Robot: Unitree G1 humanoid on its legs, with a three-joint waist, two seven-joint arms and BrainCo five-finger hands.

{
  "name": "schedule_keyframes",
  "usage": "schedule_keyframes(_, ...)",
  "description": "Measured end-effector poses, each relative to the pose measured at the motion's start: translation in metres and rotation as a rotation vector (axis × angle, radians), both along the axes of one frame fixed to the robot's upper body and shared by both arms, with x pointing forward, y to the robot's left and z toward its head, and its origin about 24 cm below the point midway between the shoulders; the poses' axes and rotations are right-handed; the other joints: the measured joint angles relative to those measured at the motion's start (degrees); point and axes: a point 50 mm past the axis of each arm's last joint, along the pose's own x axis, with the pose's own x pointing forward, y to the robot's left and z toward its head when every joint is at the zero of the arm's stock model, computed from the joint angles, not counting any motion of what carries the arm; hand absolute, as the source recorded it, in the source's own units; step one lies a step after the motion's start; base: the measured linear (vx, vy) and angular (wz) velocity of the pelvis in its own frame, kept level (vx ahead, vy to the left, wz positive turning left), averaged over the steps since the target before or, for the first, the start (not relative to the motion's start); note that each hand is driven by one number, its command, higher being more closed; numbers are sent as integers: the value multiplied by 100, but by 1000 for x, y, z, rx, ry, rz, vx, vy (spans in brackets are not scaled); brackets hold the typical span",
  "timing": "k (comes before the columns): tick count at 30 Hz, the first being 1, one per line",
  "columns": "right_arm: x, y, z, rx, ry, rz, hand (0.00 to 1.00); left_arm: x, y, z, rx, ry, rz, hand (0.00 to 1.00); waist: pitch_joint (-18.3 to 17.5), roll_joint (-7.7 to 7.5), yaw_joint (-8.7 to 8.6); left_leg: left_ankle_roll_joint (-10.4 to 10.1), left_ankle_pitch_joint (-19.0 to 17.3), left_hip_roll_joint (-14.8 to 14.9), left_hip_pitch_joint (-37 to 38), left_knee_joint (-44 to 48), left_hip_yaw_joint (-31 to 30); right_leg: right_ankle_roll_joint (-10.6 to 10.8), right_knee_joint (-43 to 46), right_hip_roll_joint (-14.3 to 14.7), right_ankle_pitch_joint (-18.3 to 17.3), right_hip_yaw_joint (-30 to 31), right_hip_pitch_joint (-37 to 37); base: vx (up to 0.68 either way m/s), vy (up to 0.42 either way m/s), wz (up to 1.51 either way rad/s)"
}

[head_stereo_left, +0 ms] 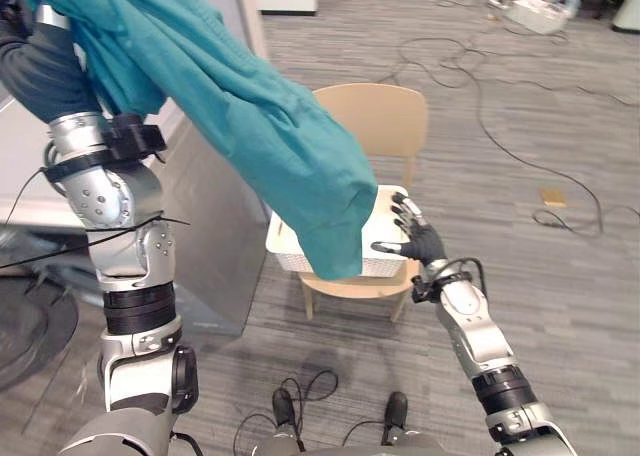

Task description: Pick up the laundry basket with both hands and put the clothes into the washing machine.

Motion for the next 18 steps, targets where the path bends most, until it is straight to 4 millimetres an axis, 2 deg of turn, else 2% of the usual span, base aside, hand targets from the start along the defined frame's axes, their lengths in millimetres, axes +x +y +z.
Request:
schedule_keyframes(1,-2,-7,-2,-6,10,-21,0,-1,4,-2,-9,7,17,100,-19,-41,9,120,-147,-3,-4,12,173,-53,-2,-85,42,-104,25,19,83,83)
schedule_keyframes(2,-7,-20,-6,-14,22,-70,0,-4,13,-7,-25,18,50,100,-7,-195,24,419,-370,-21,-133,553,458,-72,16,-307,38,-226,76,42,116,51)
schedule_keyframes(3,-10,-32,-7,-51,32,-108,0,-7,22,-15,-50,43,88,100,-9,-164,102,493,-385,100,-153,1342,529,47,195,-338,-35,-221,102,61,124,40)
schedule_keyframes(4,-12,-38,-8,-65,36,-130,0,-9,26,-19,-57,55,102,100,-26,-105,76,429,-455,137,-151,1379,494,91,322,-342,-82,-222,117,56,95,33)
schedule_keyframes(5,-17,-51,-9,-89,42,-189,0,-10,28,-20,-57,58,114,100,-51,-139,39,436,-450,51,-131,1336,340,96,527,-462,-178,-315,131,39,105,71)
schedule_keyframes(6,-25,-70,-12,-113,53,-269,0,-11,29,-18,-49,54,125,100,-98,-177,-45,377,-440,-118,-80,923,185,149,702,-651,-249,-551,126,29,172,86)
schedule_keyframes(7,-30,-78,-14,-121,63,-306,0,-11,30,-17,-45,53,128,100,-136,-233,-100,223,-611,-181,-37,750,331,160,687,-756,-238,-685,133,29,192,110)
schedule_keyframes(8,-41,-94,-19,-139,93,-397,0,-12,29,-17,-40,52,128,100,-137,-429,-216,742,-917,-189,-226,1680,633,189,707,-1083,-194,-929,129,22,162,80)
schedule_keyframes(9,-46,-101,-22,-155,116,-434,0,-12,30,-19,-41,59,129,100,-119,-455,-213,887,-1117,-79,-277,2299,700,214,773,-1174,-173,-959,147,12,120,70)
schedule_keyframes(10,-55,-113,-26,-188,148,-490,0,-11,30,-23,-44,78,132,100,-122,-344,-189,451,-1395,97,-160,2662,716,278,794,-1187,-134,-1020,265,-30,173,52)
schedule_keyframes(11,-65,-126,-31,-213,188,-549,0,-10,28,-25,-50,81,127,100,-145,-154,-255,255,-1805,98,-176,2601,493,303,892,-1205,-118,-1178,347,-51,314,73)
schedule_keyframes(13,-83,-138,-47,-225,280,-626,0,-9,27,-28,-53,93,123,100,-127,-238,-275,309,-2014,-202,-289,2677,247,264,1199,-1557,-109,-1402,374,-53,352,86)
schedule_keyframes(15,-100,-146,-70,-294,429,-653,0,-7,24,-50,-98,158,105,100,-16,-297,-253,492,-2198,-617,-198,2830,44,-4,2193,-2213,-258,-1353,376,-14,346,98)
schedule_keyframes(16,-106,-147,-80,-310,492,-644,0,-5,20,-61,-112,193,85,100,134,-321,-213,593,-2260,-791,-31,2861,-98,-469,2875,-2454,-389,-912,280,-6,296,71)
schedule_keyframes(17,-107,-147,-83,-311,507,-640,0,-6,19,-64,-116,201,83,100,173,-306,-210,608,-2268,-822,5,2862,-154,-552,3078,-2461,-459,-715,227,7,245,84)
schedule_keyframes(18,-116,-147,-95,-310,571,-637,0,-4,14,-75,-128,237,61,100,218,-282,-212,626,-2260,-936,52,2826,-423,-542,3910,-2266,-969,-30,-41,13,183,107)
